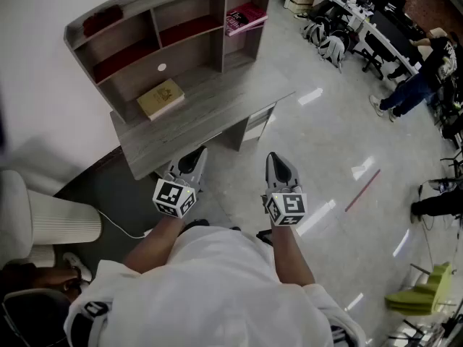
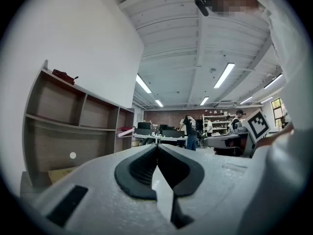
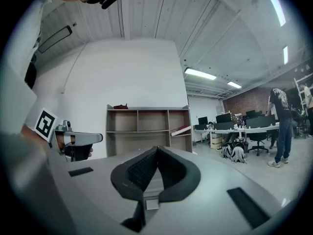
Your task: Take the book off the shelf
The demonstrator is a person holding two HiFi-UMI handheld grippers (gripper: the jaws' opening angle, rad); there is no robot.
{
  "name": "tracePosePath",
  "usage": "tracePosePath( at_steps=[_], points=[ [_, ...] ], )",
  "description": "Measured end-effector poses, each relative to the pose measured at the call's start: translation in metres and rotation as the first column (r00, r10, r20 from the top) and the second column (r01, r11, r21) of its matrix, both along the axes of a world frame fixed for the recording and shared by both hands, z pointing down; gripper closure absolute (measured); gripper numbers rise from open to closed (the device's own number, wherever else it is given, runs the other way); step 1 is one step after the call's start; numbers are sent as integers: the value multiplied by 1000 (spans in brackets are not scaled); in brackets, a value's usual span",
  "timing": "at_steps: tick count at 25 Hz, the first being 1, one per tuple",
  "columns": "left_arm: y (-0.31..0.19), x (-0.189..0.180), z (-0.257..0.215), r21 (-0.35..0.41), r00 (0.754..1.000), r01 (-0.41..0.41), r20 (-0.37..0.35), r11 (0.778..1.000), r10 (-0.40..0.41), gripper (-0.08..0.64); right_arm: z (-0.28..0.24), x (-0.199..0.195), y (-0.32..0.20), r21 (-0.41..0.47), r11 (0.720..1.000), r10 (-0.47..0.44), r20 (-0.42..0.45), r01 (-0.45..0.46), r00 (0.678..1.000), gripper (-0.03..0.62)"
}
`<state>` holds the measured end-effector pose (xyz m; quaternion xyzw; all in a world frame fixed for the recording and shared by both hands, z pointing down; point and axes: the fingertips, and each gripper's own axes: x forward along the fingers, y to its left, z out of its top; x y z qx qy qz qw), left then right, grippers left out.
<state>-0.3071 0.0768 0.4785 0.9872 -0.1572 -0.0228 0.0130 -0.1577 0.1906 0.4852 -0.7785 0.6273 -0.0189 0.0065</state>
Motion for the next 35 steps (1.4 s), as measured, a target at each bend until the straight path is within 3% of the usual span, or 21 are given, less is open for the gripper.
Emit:
tracePosePath(
  at_steps=[7, 12, 15, 24, 35],
  points=[
    [17, 16, 2, -34, 1000, -28, 5, 999, 28, 545, 1, 8, 11, 9, 1000, -16, 22, 16, 1000, 577],
    [25, 27, 3, -43, 999, -39, 9, 998, 39, 545, -2, 0, 8, 22, 987, -162, 34, 161, 986, 577],
    [28, 30, 1, -49, 1000, -27, 3, 998, 27, 545, -3, 0, 11, 42, 980, -195, 51, 193, 980, 577],
    [45, 47, 10, -60, 999, -37, 12, 997, 38, 545, 1, 15, 17, 62, 978, -204, 90, 199, 975, 577],
    [-1, 79, 37, -138, 1000, -3, 12, 990, 5, 545, 14, 54, -15, 39, 983, -181, 128, 177, 975, 577]
  ],
)
